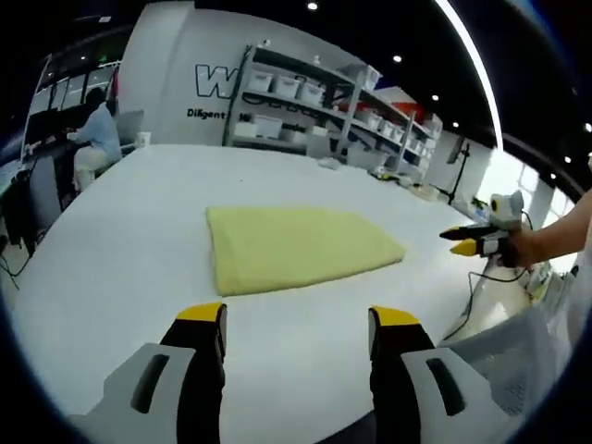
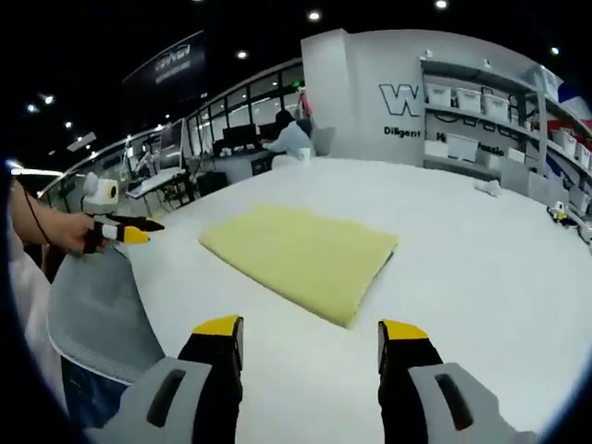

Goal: Fold the garment on the visible template until the final outline fits inside the template.

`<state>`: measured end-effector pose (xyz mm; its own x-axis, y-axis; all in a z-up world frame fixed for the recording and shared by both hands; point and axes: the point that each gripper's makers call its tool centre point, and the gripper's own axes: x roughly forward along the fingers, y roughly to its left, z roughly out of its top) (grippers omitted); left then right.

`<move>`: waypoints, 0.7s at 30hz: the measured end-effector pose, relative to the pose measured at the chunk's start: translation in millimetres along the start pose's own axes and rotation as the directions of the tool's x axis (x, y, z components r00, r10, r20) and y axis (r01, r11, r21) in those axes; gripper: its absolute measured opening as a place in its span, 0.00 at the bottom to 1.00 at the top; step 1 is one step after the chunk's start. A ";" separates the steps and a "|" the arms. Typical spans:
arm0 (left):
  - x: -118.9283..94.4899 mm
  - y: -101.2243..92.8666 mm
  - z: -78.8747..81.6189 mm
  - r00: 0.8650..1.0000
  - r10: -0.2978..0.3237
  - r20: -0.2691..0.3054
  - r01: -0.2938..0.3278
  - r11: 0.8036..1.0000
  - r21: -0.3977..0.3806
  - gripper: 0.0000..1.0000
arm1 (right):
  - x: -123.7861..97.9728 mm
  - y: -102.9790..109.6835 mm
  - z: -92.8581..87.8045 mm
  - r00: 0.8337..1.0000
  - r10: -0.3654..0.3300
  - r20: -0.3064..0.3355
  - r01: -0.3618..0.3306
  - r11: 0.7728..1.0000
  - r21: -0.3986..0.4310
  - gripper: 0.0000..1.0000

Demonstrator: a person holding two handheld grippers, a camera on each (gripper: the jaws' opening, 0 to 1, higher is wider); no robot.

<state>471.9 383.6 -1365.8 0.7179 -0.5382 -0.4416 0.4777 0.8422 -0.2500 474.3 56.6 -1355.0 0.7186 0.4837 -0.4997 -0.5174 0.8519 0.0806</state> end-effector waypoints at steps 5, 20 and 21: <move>-3.5 6.8 17.9 0.997 0.037 0.065 -0.040 0.998 0.046 0.67 | -8.6 9.9 -0.1 1.000 -0.002 0.000 0.002 1.000 -0.005 0.64; -5.1 11.9 11.9 0.996 0.080 0.031 -0.082 0.993 0.082 0.69 | -16.6 28.0 6.2 0.999 0.004 0.044 -0.005 1.000 0.023 0.78; -5.0 12.1 11.5 0.996 0.080 0.029 -0.082 0.993 0.080 0.69 | -16.3 28.4 5.2 0.999 0.005 0.040 -0.005 1.000 0.016 0.78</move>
<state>480.0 396.1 -1356.7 0.7682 -0.4702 -0.4345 0.4565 0.8781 -0.1432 450.3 74.0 -1340.1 0.7340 0.4953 -0.4647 -0.5138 0.8524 0.0971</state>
